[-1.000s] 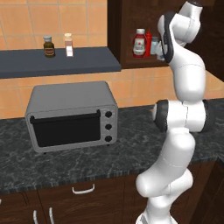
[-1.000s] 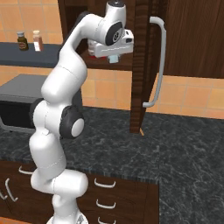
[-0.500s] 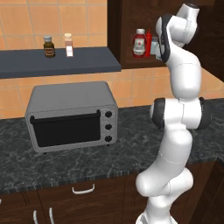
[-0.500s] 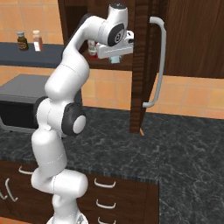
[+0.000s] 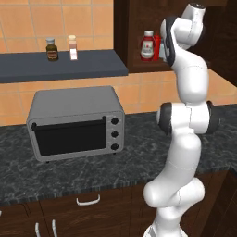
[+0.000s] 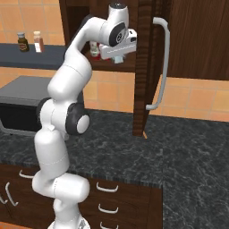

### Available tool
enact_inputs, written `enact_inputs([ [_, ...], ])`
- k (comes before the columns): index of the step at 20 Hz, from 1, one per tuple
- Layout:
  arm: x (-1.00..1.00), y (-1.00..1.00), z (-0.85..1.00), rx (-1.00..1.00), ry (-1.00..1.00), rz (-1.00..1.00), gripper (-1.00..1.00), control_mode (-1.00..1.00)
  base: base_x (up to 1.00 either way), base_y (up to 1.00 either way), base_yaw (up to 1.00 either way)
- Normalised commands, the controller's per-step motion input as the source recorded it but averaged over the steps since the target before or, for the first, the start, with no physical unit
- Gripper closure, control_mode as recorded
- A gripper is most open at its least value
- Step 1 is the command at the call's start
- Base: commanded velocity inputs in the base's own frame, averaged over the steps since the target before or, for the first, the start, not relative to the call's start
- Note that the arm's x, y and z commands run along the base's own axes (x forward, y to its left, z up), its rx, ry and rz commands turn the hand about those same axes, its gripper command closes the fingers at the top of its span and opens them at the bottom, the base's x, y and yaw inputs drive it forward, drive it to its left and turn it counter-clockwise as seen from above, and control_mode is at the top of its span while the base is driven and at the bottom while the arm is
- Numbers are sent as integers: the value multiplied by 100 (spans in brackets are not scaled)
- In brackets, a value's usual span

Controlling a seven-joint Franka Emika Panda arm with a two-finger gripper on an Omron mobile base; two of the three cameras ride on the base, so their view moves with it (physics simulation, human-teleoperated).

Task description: Put the shaker and condiment bottle from the counter next to their counterparts in the cabinet.

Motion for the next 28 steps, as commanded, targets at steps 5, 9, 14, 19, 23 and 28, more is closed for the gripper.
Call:
enact_inputs([
  [5, 18, 9, -19, -2, 0, -2, -100, -100, 0, 0, 0],
  [9, -11, -13, -9, 7, 0, 0, -100, -100, 0, 0, 0],
  [14, -48, -37, -3, 16, 1, 0, -100, -100, 0, 0, 0],
  [19, -92, -14, -16, 9, 0, 0, -100, -100, 0, 0, 0],
  [23, -100, 28, -74, 0, 0, 0, -100, -100, 0, 0, 0],
  [28, -98, 56, -95, -6, 0, 0, -100, -100, 0, 0, 0],
])
